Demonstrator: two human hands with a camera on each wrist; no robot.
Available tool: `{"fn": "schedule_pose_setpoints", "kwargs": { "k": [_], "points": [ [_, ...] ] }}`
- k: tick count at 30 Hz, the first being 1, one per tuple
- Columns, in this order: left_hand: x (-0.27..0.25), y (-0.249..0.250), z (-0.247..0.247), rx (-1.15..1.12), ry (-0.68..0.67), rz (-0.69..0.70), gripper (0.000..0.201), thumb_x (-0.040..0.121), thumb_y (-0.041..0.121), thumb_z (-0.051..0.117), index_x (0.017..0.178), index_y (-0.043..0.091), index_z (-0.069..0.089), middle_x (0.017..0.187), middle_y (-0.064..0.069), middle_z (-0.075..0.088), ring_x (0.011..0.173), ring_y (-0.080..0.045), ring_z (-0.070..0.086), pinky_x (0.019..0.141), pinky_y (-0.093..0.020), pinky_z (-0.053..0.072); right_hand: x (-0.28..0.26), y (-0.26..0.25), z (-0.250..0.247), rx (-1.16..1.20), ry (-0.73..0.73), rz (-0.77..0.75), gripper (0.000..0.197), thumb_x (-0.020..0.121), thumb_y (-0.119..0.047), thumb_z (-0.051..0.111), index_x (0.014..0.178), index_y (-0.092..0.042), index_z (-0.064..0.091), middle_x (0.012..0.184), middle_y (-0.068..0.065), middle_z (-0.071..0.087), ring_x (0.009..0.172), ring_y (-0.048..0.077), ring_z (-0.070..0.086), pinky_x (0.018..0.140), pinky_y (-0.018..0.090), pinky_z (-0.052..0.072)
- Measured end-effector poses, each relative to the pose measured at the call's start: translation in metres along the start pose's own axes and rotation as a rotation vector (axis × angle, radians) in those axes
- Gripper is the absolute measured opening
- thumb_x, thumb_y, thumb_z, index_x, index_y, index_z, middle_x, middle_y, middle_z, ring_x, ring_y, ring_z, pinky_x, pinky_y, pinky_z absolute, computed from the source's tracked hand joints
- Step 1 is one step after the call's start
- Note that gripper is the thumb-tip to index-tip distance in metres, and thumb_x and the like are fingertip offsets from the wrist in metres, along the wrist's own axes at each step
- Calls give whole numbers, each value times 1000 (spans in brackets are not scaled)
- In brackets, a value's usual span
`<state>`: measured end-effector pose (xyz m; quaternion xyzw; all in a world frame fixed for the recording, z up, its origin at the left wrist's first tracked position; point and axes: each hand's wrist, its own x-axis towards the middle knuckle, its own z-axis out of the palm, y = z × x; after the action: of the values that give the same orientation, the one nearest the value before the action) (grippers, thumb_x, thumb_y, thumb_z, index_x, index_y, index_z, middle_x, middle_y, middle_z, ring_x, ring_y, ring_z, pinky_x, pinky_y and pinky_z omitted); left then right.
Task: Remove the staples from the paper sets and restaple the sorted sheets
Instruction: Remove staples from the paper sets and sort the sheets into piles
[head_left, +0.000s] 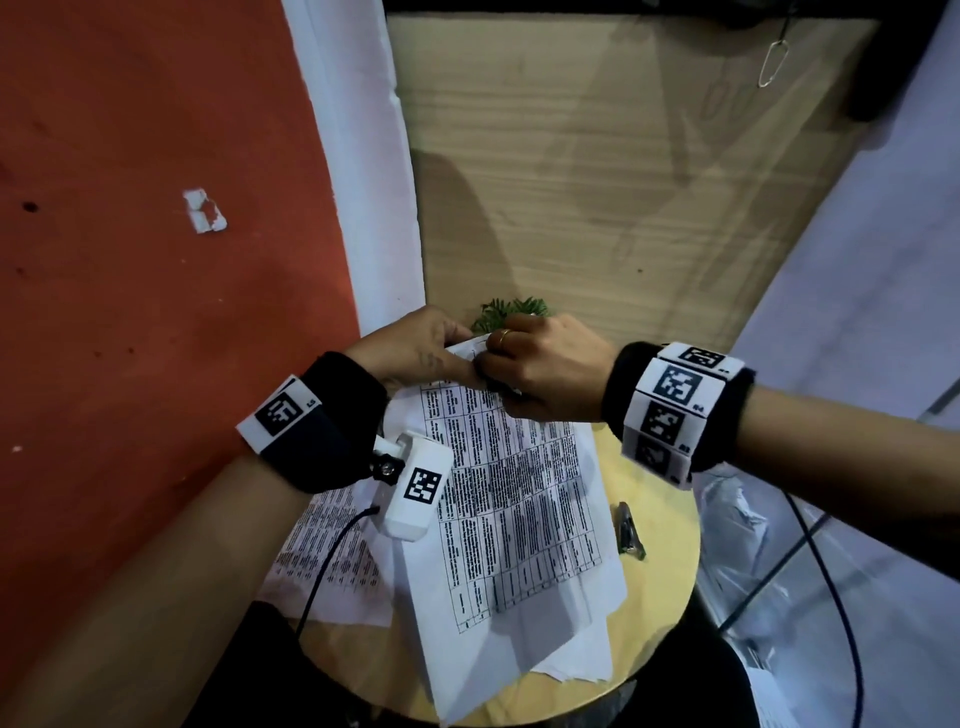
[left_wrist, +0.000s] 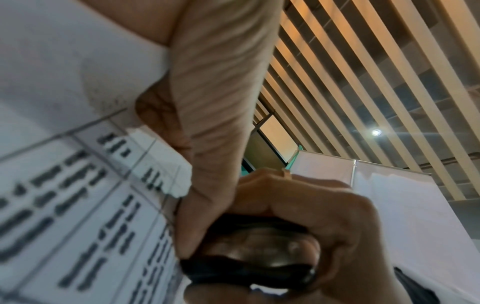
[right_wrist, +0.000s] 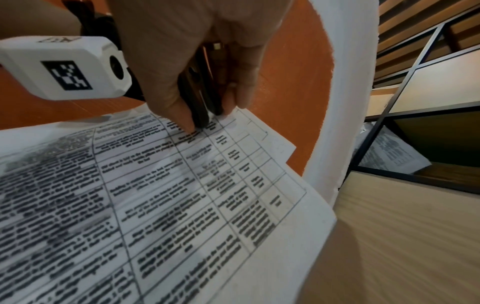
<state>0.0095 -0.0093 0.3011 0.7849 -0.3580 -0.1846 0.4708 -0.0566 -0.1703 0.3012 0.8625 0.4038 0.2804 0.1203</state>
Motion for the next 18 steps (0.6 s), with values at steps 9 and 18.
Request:
{"fn": "schedule_pose_setpoints", "kwargs": {
  "k": [9, 18],
  "points": [
    [-4, -3, -4, -9, -73, 19, 19, 79, -2, 68, 89, 14, 68, 80, 6, 70, 76, -6, 62, 76, -19, 48, -12, 0, 4, 175, 87, 257, 20, 66, -22, 61, 75, -6, 69, 70, 10, 66, 61, 31, 62, 49, 31, 51],
    [-7, -3, 1, -105, 5, 54, 18, 82, 5, 65, 86, 22, 69, 112, -4, 70, 109, -10, 62, 93, -28, 46, -21, -8, 12, 264, 295, 417, 24, 64, -18, 72, 85, -6, 71, 75, 9, 67, 66, 28, 64, 53, 27, 47]
  ]
}}
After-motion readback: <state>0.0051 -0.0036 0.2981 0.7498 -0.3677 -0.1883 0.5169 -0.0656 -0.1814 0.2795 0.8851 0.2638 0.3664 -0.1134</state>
